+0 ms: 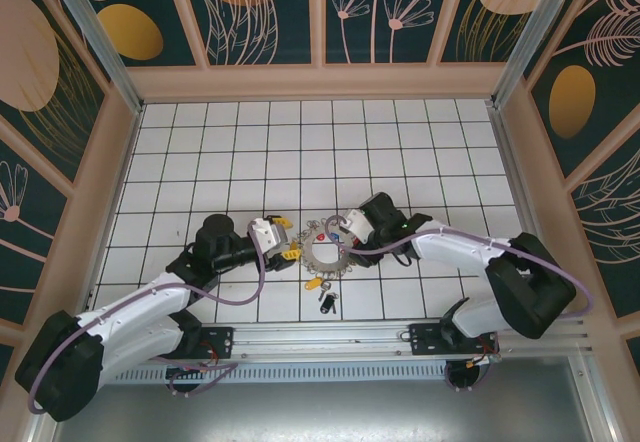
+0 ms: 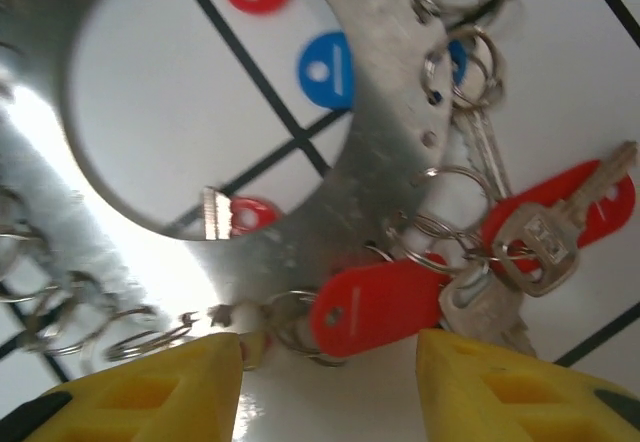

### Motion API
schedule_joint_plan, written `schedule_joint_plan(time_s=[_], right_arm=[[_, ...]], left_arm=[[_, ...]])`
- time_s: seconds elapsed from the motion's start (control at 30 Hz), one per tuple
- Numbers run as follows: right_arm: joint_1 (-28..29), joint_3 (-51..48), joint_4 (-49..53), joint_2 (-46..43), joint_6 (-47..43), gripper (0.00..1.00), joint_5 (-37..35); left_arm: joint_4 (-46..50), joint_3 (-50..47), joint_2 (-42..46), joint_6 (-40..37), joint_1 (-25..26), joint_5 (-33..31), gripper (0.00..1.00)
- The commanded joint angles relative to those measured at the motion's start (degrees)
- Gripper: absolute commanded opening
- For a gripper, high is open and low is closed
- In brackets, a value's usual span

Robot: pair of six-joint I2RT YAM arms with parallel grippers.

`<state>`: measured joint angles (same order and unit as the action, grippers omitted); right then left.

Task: Put the keys on the keyring

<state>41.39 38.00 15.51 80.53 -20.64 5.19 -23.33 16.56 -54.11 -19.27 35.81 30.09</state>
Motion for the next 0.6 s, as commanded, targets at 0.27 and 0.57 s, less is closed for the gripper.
schedule_joint_plan(time_s=[0.27,0.57], right_arm=[[-7.64,1.05,-10.47,2.59,-0.42,0.48,-5.10],[6.38,-2.98,1.51,-12.69,-22.62,0.38,6.28]], left_arm=[[-4.40,-2.38,3.06,2.72,0.40,-4.46,0.63],[-1.87,-1.60,4.30,3.16,0.40,-5.63,0.63]])
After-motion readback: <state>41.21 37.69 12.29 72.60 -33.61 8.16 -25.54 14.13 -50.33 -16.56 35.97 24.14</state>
